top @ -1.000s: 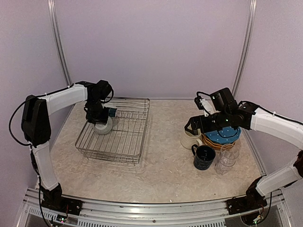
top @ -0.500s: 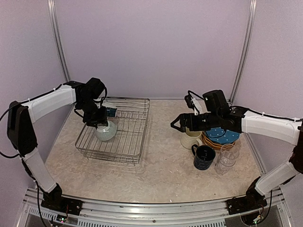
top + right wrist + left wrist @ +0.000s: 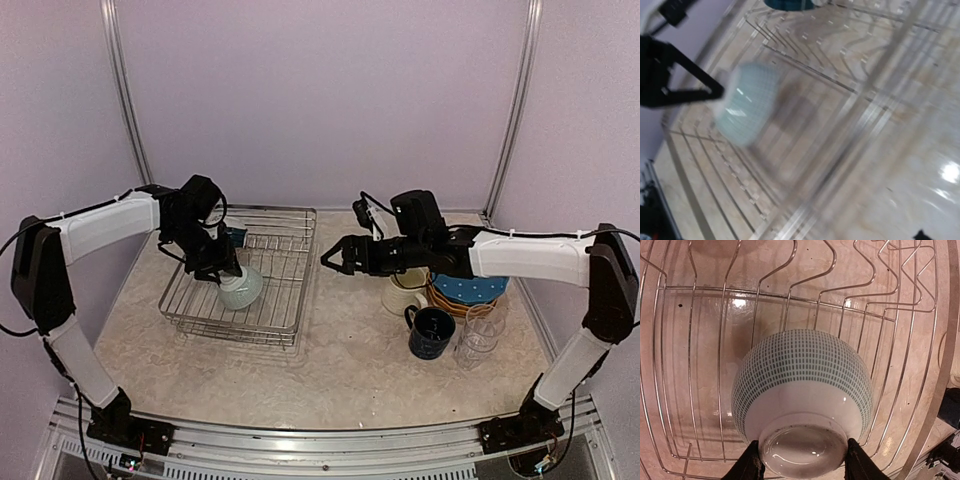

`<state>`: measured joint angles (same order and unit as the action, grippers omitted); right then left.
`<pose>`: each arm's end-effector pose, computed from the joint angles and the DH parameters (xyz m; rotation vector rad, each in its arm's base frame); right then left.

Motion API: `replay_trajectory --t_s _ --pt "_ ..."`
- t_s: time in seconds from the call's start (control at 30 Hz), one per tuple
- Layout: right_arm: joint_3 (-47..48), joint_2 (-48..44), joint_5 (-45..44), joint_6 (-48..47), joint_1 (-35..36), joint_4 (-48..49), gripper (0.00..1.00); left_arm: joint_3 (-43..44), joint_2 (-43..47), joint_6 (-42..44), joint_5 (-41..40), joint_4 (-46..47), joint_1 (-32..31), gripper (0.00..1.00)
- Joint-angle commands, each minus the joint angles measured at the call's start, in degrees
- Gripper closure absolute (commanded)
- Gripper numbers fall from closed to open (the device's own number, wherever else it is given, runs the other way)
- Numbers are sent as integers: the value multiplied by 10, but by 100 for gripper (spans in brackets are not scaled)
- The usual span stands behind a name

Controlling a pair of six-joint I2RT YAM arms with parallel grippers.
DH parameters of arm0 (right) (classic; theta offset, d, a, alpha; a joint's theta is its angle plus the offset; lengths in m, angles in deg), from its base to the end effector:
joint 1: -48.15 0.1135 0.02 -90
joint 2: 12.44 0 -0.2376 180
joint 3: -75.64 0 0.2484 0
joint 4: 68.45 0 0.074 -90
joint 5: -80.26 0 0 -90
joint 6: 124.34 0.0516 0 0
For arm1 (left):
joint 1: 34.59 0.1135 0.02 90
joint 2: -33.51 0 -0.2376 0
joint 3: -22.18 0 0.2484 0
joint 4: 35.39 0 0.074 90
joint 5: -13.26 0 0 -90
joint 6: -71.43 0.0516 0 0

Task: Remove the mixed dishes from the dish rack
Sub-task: Pass from the left arm to the right

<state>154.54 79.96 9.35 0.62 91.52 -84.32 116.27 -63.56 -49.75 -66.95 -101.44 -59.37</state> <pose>0.2635 0.2722 0.2327 -0.3881 2.2424 1.1316 0.3068 -0.1513 0.2198 -0.1145 2.8597 -0.4649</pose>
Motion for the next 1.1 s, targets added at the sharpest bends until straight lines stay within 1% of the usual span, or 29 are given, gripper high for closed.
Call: replay_trajectory --t_s 0.0,0.2,0.5,0.6,0.77,0.9,1.07 --pt "34 34 9 58 17 71 4 -31 37 -24 62 66 13 70" --pt "85 103 17 121 31 135 5 -92 59 -51 120 126 41 70" --pt "176 195 0 157 65 171 5 -178 107 -95 240 229 101 70" --pt "199 235 23 187 70 205 5 -192 128 -103 272 252 116 70" --pt "242 289 44 206 75 215 5 -199 159 -112 305 264 130 70" --pt "257 311 64 209 79 243 6 -208 187 -124 334 282 135 70" --pt "259 323 99 220 82 305 11 -228 211 -155 380 328 135 70"
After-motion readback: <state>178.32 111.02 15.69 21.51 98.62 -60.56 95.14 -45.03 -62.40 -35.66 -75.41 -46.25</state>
